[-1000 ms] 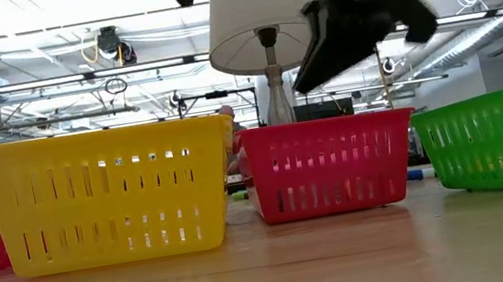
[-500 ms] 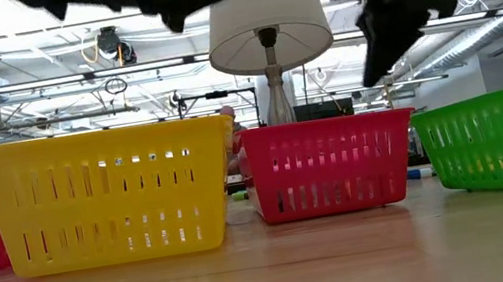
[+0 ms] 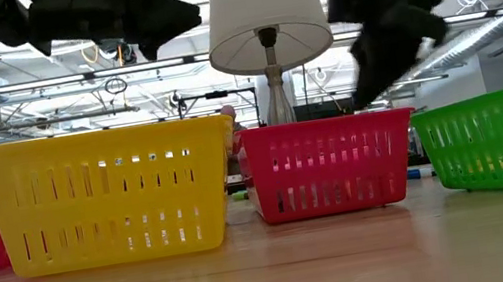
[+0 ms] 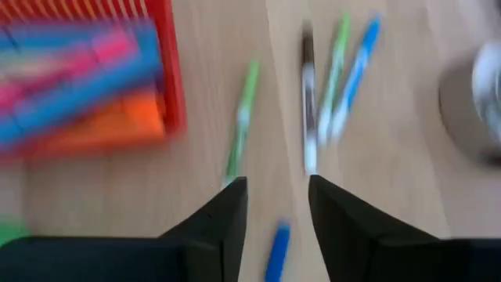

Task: Pick & Place Markers
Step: Put the blue marker into the yellow bin

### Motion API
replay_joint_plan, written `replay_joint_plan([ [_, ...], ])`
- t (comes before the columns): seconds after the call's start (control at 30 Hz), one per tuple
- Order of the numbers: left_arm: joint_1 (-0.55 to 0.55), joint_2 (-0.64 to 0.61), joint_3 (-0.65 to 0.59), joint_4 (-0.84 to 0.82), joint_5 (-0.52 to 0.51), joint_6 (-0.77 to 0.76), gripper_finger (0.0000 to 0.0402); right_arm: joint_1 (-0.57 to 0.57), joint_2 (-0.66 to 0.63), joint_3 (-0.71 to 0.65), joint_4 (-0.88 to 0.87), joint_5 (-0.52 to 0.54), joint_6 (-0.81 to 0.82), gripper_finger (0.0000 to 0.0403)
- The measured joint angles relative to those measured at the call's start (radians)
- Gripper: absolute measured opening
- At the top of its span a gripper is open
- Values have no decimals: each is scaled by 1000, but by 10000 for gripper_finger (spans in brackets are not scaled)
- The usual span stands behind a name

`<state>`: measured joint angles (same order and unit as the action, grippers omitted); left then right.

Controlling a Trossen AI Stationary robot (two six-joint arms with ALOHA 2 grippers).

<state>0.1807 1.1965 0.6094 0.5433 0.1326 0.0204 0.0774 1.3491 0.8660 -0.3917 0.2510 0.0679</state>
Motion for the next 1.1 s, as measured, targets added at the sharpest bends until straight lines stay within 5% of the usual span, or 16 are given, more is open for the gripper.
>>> replay_joint_plan([
  [0.23, -2, -1, 1, 11, 1, -12, 124, -106, 151, -26, 282, -174, -155, 107],
  [0.5, -14, 0, 1, 8, 18, -22, 124, -119, 203, -22, 367, -328, -161, 74],
  [0.87, -13, 0, 1, 11, 20, -21, 125, -96, 204, -26, 429, -283, -175, 29],
  [1.1, -13, 0, 1, 14, 24, -23, 124, -82, 274, -28, 447, -356, -186, 2],
])
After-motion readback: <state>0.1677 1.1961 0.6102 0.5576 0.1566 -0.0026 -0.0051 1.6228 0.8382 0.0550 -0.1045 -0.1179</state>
